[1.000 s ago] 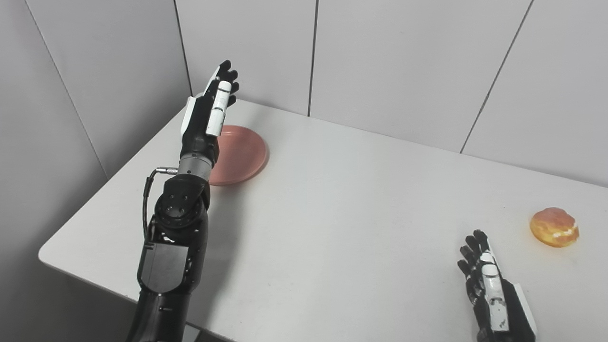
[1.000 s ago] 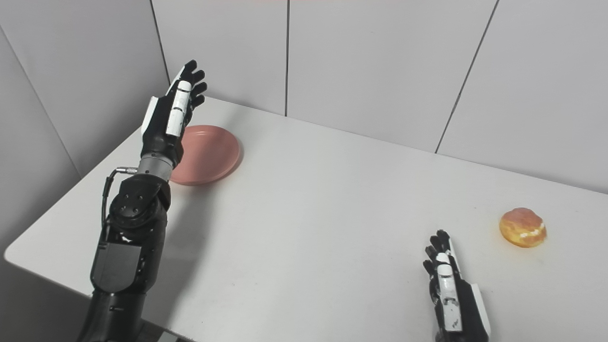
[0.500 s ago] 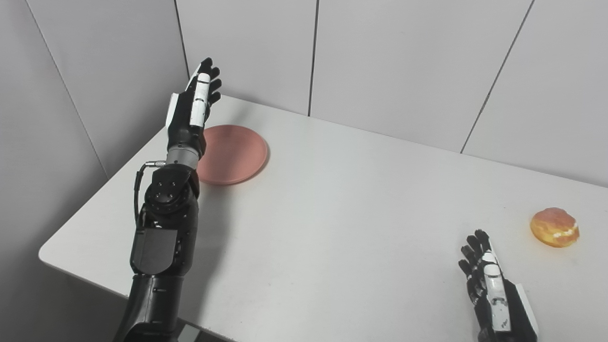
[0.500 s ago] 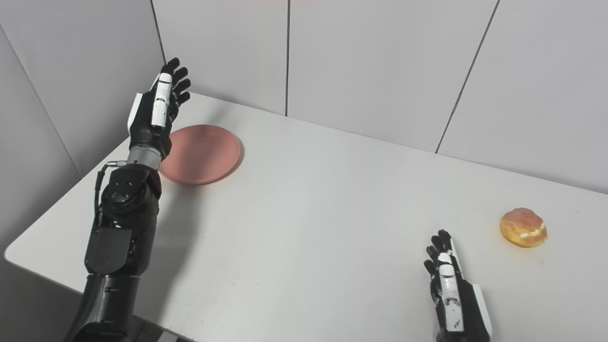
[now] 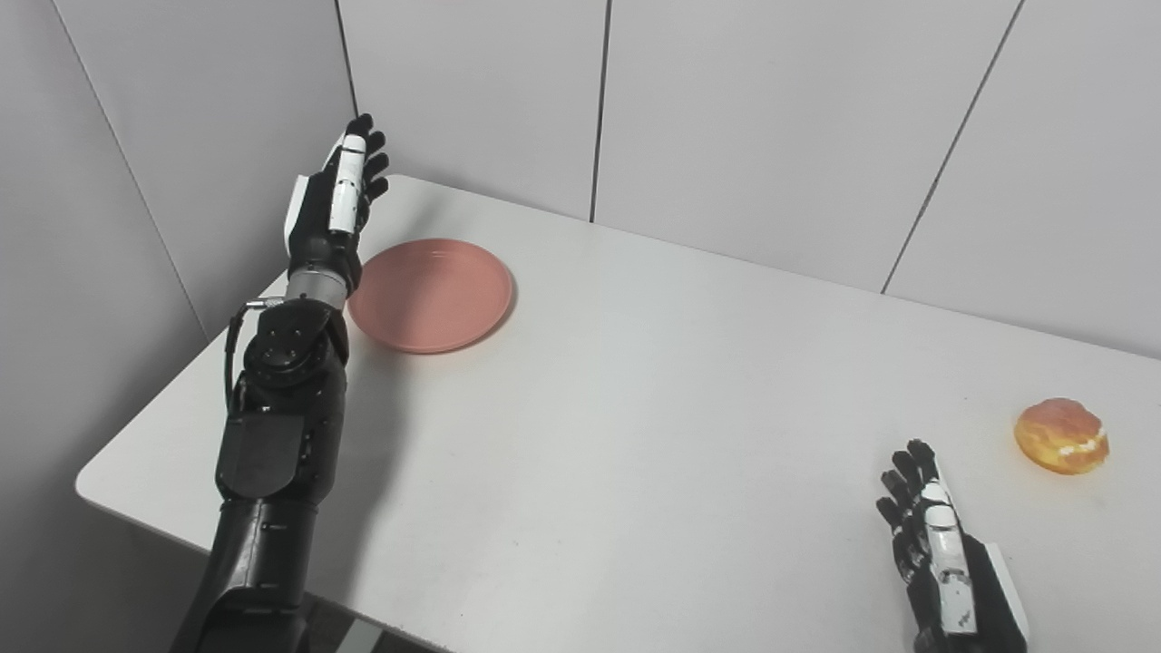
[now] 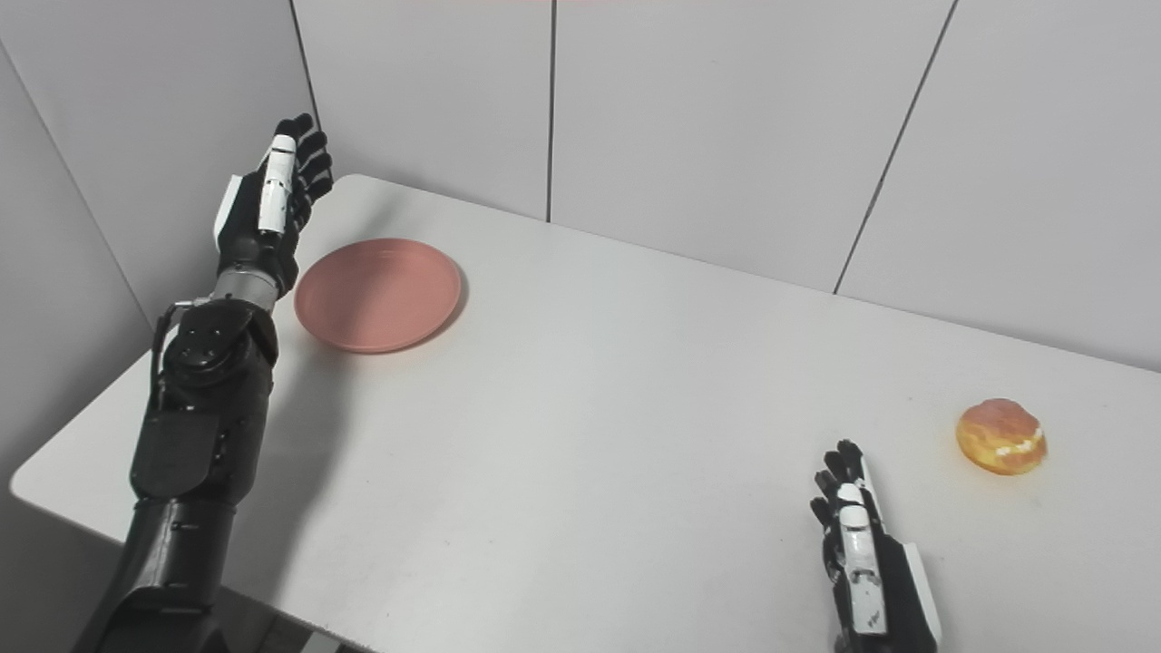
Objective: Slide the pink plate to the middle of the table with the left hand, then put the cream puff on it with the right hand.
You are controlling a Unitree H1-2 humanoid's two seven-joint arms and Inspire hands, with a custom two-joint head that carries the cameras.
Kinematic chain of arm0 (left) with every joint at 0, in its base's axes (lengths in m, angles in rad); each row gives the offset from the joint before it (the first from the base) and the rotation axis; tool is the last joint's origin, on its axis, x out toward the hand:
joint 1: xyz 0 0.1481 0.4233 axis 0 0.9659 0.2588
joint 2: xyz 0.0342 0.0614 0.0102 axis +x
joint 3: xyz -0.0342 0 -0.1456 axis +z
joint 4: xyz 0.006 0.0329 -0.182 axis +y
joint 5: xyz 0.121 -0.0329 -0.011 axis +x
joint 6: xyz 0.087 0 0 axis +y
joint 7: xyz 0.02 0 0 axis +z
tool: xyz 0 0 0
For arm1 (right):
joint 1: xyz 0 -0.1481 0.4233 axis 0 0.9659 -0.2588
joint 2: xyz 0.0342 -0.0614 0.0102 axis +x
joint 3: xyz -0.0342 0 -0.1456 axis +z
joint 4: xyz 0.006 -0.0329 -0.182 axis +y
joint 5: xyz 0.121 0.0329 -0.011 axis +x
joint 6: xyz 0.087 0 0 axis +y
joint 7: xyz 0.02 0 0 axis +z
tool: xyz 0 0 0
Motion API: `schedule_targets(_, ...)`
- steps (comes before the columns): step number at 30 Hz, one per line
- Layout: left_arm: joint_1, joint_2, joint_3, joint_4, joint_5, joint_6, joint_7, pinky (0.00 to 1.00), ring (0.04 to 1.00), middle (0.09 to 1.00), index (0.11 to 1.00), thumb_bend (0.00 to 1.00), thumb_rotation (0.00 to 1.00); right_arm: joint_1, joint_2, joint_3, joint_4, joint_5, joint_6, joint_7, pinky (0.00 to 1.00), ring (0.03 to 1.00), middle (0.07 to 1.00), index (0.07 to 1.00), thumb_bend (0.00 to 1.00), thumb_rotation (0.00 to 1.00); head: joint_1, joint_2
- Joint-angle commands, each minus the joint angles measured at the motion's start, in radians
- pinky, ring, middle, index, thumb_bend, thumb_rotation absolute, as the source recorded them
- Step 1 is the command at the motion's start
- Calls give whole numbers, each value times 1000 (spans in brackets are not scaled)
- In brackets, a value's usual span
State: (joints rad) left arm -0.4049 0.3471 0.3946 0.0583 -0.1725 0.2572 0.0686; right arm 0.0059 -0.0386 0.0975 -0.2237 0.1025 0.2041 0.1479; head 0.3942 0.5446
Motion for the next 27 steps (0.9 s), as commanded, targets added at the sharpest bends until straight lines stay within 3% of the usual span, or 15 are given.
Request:
schedule_targets(1,-55,44,10,0,-17,-29,-10,922,932,939,914,475,1000,-20,-2,-1,-34,8,-6,7,1000,1000,1000,1000,169,1000,-2,0)
schedule_targets(10,-51,69,43,35,-54,1,-4,934,936,944,922,442,1000,-18,-2,-2,-44,9,9,5,1000,1000,1000,1000,166,1000,-1,3)
schedule_targets(27,-56,59,85,134,-157,-32,-13,949,941,942,916,405,1000,-20,-4,-5,-27,17,-7,10,1000,1000,1000,1000,180,1000,-1,4)
